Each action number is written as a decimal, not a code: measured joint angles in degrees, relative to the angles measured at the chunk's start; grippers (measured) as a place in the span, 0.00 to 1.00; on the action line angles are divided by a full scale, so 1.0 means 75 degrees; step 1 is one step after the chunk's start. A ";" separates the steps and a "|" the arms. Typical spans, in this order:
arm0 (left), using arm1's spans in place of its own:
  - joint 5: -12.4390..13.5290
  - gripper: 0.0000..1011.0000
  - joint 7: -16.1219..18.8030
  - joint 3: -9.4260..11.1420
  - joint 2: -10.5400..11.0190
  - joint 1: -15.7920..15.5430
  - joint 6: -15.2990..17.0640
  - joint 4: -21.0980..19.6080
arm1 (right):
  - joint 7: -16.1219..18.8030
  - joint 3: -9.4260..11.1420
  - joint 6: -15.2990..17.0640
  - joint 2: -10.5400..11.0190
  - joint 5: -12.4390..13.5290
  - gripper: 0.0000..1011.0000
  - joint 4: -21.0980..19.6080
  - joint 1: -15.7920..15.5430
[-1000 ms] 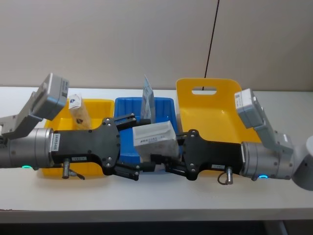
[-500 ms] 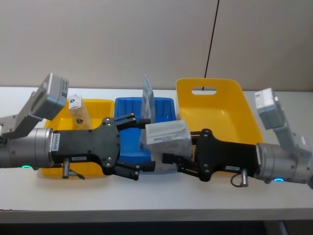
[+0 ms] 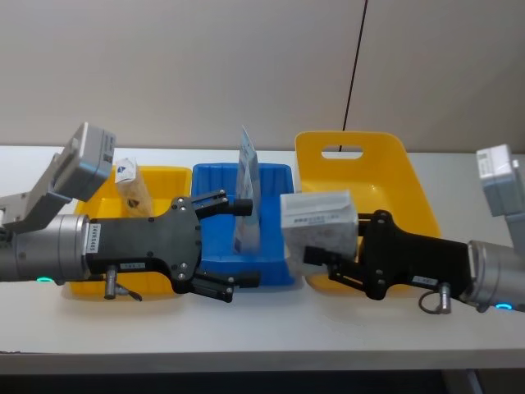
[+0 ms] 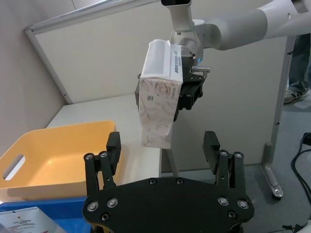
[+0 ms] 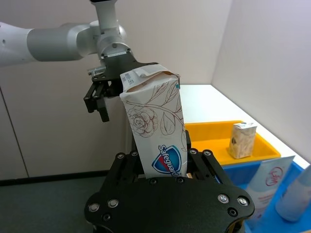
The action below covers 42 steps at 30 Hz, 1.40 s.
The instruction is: Bimanual collaborative sorting of washing and personal care products
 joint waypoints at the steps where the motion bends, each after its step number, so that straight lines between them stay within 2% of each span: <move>1: 0.0000 0.99 0.0000 0.0000 0.0000 0.0000 0.0000 0.0000 | -0.0025 0.0022 -0.0007 0.0025 0.0019 0.35 -0.0024 -0.0030; 13: 0.0000 0.99 0.0000 0.0000 0.0000 0.0000 0.0000 0.0000 | -0.0492 0.0448 -0.0143 0.0368 0.0286 0.35 -0.0287 -0.0493; 26: 0.0000 0.99 0.0000 0.0000 0.0000 0.0000 0.0000 0.0000 | -0.1182 0.1090 -0.0329 0.0648 0.0537 0.35 -0.0412 -0.1117; 35: 0.0000 0.99 0.0000 0.0000 0.0000 0.0000 0.0000 0.0000 | -0.1770 0.1433 -0.0410 0.0686 0.0516 0.35 -0.0404 -0.1412; 42: 0.0000 0.99 0.0000 0.0000 0.0000 0.0000 0.0000 0.0000 | -0.2443 0.1633 -0.0419 0.0605 0.0285 0.35 -0.0298 -0.1552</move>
